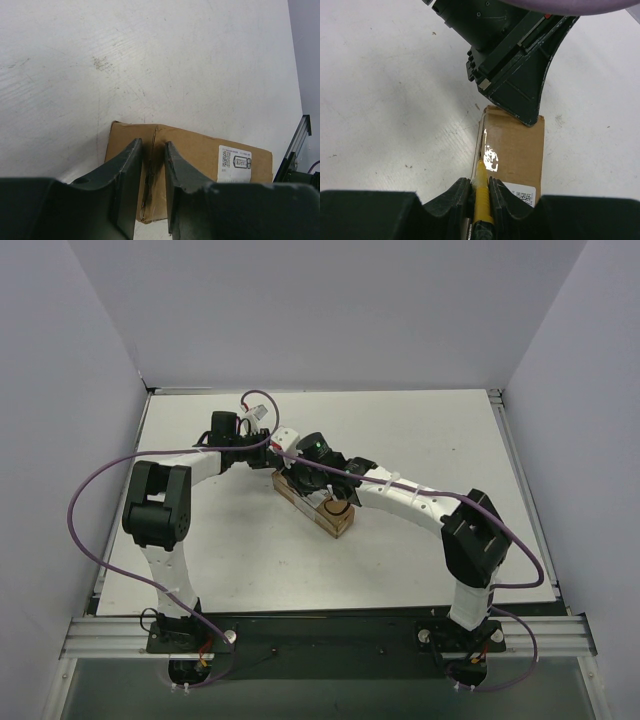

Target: Unpack the express box

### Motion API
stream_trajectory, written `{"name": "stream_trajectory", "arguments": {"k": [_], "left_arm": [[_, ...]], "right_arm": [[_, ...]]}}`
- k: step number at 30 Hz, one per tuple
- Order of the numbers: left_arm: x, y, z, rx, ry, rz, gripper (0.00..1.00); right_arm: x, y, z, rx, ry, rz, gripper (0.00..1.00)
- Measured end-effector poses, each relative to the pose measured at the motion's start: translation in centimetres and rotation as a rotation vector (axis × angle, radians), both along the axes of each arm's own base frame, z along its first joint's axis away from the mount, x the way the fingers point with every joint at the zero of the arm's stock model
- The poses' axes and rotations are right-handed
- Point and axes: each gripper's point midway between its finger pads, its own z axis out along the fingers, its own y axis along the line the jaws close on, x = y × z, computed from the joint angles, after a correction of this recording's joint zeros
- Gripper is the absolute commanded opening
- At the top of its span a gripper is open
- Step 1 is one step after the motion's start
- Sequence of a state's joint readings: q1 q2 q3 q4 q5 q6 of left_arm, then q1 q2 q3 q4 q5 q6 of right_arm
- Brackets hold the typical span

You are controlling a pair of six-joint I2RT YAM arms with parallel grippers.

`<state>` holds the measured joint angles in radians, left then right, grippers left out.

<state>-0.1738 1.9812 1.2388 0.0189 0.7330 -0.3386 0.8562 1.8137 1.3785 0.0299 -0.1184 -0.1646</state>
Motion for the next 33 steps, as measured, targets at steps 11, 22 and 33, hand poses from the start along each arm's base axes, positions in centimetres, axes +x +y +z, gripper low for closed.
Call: {"name": "stream_trajectory", "arguments": {"k": [11, 22, 33], "left_arm": [[0.1, 0.0, 0.0, -0.002, 0.0, 0.001, 0.3], [0.4, -0.2, 0.0, -0.006, -0.001, -0.007, 0.29], [0.4, -0.2, 0.0, -0.004, -0.004, -0.012, 0.29]], "right_arm": [[-0.9, -1.1, -0.1, -0.024, 0.038, -0.019, 0.0], [-2.6, -3.4, -1.2, -0.079, 0.089, -0.026, 0.0], [-4.2, -5.7, -1.1, -0.107, 0.113, -0.033, 0.0]]}}
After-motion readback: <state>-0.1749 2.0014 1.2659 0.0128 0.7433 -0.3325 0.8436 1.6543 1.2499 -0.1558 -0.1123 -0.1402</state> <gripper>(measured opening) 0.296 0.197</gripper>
